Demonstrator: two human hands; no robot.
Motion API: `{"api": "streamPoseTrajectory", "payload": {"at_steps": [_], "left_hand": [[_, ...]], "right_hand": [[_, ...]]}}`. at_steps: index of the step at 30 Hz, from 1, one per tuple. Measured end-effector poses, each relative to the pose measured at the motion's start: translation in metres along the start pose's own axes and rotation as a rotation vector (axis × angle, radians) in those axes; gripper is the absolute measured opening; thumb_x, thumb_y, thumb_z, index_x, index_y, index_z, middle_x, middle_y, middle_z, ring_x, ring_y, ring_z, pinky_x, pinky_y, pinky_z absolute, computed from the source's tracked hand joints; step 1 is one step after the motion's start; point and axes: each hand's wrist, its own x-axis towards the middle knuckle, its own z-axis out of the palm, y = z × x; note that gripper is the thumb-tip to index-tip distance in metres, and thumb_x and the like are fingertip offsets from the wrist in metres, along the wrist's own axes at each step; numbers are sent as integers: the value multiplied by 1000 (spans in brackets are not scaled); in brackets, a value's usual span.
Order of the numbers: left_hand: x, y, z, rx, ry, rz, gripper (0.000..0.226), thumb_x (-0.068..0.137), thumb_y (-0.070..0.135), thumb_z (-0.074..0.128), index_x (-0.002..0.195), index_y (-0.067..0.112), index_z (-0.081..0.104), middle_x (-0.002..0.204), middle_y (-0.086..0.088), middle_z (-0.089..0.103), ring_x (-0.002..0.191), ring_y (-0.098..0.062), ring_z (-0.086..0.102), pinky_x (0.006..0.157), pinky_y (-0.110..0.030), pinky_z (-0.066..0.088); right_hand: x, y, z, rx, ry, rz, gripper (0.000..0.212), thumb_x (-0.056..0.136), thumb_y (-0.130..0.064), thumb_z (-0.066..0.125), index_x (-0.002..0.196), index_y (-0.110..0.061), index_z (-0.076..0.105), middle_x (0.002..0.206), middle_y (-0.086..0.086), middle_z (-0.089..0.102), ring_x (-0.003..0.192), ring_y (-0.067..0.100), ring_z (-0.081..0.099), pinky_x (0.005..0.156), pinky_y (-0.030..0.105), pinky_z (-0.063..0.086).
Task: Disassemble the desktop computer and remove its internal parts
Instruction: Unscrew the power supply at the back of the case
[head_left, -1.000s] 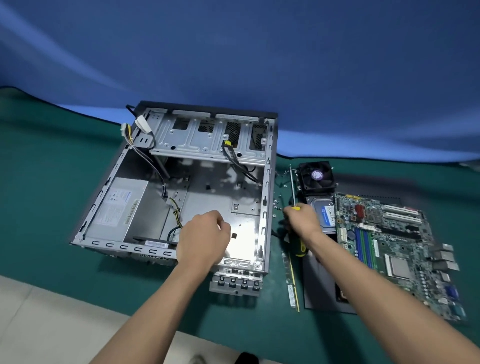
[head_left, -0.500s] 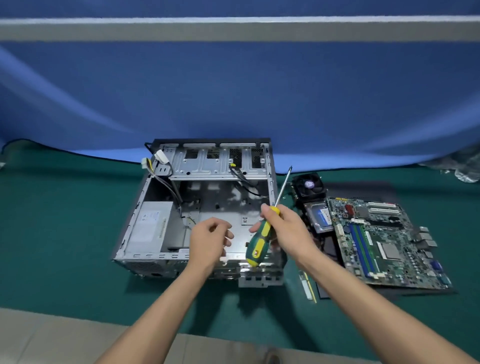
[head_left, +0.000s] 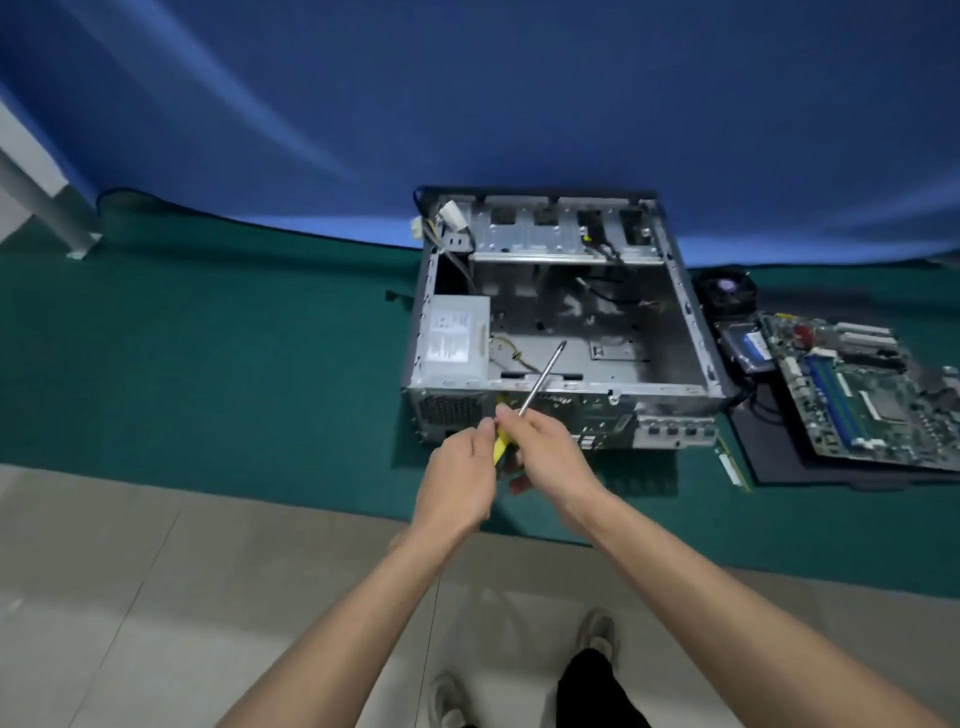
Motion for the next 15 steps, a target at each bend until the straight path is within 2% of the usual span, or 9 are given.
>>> {"api": "streamPoseTrajectory", "payload": {"at_steps": [3, 8, 11, 15], "left_hand": [[-13, -39, -10, -69, 8, -76, 48, 96, 50, 32, 65, 17, 47, 50, -2, 54, 41, -19, 49, 46, -32, 40], [-28, -92, -18, -104, 45, -158, 40, 97, 42, 36, 71, 14, 47, 54, -5, 54, 41, -18, 48, 44, -31, 36], [-33, -113, -21, -73, 44, -207, 39, 100, 35, 30, 75, 11, 48, 55, -7, 53, 45, -23, 50, 46, -31, 38], [-31, -130, -24, -84, 38, -285, 41, 101, 30, 25, 80, 6, 51, 46, -6, 48, 32, -19, 44, 35, -24, 33]], "right_hand": [[-4, 14, 27, -35, -50, 46, 28, 99, -30, 46, 79, -14, 58, 58, -7, 57, 48, 7, 55, 43, 21, 42], [1, 48, 66, -99, -133, 107, 23, 99, -29, 46, 90, -10, 56, 70, -1, 58, 51, 11, 55, 37, 17, 38], [7, 65, 83, -154, -182, 157, 24, 98, -33, 47, 84, -15, 54, 71, -3, 59, 52, 9, 56, 38, 17, 38], [21, 81, 99, -155, -113, 204, 28, 99, -33, 44, 79, -14, 50, 68, 1, 58, 47, 12, 54, 38, 20, 36]]}}
